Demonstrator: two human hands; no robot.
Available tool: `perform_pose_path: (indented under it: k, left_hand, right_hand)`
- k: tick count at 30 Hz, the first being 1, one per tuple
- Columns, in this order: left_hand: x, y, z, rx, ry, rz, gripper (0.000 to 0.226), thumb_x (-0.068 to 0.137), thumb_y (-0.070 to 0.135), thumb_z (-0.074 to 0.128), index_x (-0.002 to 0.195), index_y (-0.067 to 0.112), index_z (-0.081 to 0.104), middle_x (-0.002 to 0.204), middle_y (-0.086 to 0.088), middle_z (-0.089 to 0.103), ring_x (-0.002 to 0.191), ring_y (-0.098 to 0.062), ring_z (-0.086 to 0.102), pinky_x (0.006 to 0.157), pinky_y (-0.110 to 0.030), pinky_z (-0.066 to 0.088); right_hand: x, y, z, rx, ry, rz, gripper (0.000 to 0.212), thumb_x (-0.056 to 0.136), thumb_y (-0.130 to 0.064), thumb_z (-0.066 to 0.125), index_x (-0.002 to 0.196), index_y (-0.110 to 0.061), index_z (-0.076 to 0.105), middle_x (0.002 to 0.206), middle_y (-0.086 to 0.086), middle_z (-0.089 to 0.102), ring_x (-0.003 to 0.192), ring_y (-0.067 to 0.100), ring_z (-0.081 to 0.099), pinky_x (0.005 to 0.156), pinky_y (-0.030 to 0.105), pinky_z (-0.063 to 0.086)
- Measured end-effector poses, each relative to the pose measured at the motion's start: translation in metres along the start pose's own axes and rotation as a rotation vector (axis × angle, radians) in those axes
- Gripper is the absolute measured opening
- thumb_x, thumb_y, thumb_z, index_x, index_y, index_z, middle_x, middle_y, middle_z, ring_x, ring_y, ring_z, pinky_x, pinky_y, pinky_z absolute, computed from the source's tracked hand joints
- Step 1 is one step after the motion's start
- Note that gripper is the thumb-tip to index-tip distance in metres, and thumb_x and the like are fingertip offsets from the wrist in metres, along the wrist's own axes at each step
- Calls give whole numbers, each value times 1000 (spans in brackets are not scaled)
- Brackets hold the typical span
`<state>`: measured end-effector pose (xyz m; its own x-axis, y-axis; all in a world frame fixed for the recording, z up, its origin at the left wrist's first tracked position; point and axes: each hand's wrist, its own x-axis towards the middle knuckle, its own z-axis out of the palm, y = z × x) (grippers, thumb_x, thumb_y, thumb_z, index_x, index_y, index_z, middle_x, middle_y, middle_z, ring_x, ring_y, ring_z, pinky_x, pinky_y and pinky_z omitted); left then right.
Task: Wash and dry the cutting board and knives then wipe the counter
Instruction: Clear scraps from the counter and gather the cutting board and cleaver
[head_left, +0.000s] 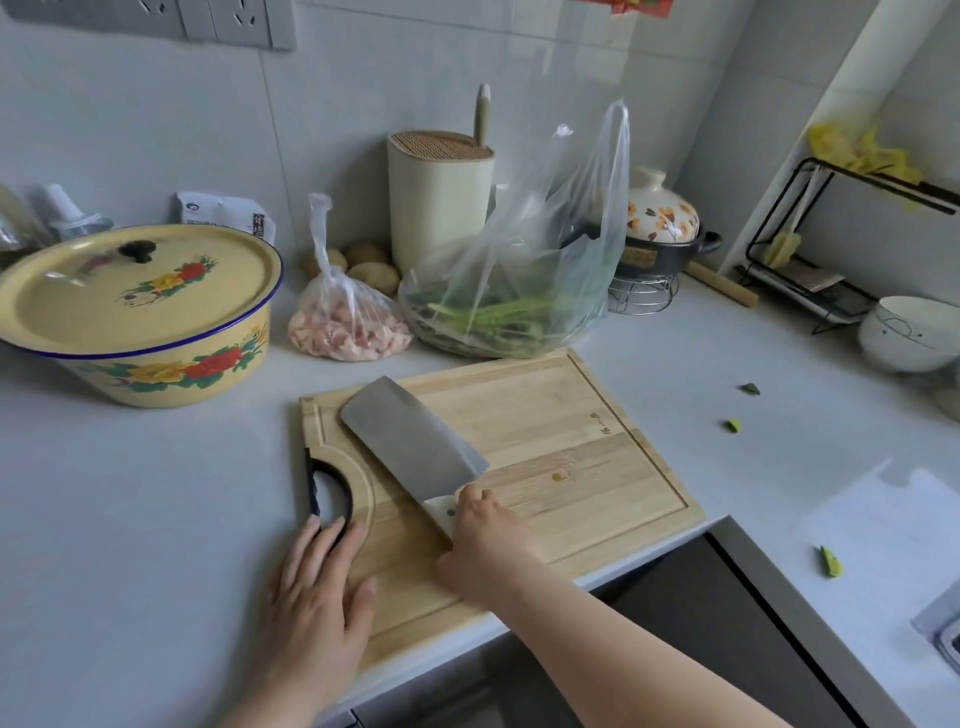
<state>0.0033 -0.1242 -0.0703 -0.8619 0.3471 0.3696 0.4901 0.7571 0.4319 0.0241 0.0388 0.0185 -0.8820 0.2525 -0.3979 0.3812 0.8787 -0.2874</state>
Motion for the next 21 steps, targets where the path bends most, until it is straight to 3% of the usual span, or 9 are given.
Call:
perform_pose_path:
  k: [7, 9, 12, 14, 17, 21]
  left_hand:
    - [2, 1, -2, -38, 17, -31, 56, 74, 34, 36, 111, 5, 65, 117, -16, 64, 119, -19, 34, 87, -45, 37]
    - [4, 0, -2, -7, 53, -24, 55, 71, 34, 36, 103, 3, 68, 111, -19, 65, 114, -22, 38, 85, -51, 42]
    - [13, 4, 0, 38, 120, -46, 51, 66, 35, 36, 88, 6, 72, 102, -22, 67, 104, -33, 54, 77, -58, 48]
    - [19, 16, 3, 52, 151, 3, 48, 65, 35, 36, 82, 8, 72, 98, -21, 67, 100, -29, 51, 78, -52, 50]
    - [25, 42, 14, 12, 178, 144, 44, 67, 31, 38, 75, 3, 72, 92, -20, 69, 95, -24, 43, 81, -36, 36]
    - [31, 85, 36, -264, 113, 289, 30, 69, 26, 41, 72, 16, 68, 90, 3, 60, 79, -15, 47, 77, -18, 35]
  right_hand:
    - [-4, 26, -9, 20, 111, -52, 34, 87, -14, 46, 121, -13, 41, 108, 8, 61, 92, 29, 57, 64, 28, 37]
    - [-11, 36, -12, 47, 119, -66, 31, 87, -19, 48, 118, -15, 44, 96, 4, 58, 83, 25, 52, 57, 28, 35]
    - [-27, 57, -14, 109, 150, -60, 13, 85, -21, 50, 97, -21, 44, 75, -4, 48, 76, 20, 46, 52, 22, 31]
    - [-41, 74, -17, 140, 187, -43, 13, 84, -22, 50, 92, -23, 41, 77, -4, 47, 76, 20, 45, 53, 21, 31]
    - [-64, 105, -26, 117, 281, 8, 22, 85, -27, 51, 107, -23, 48, 86, -7, 50, 77, 16, 45, 61, 27, 34]
    - [-101, 155, -37, 115, 384, 105, 30, 86, -32, 51, 115, -28, 48, 92, -10, 56, 85, 15, 52, 60, 22, 34]
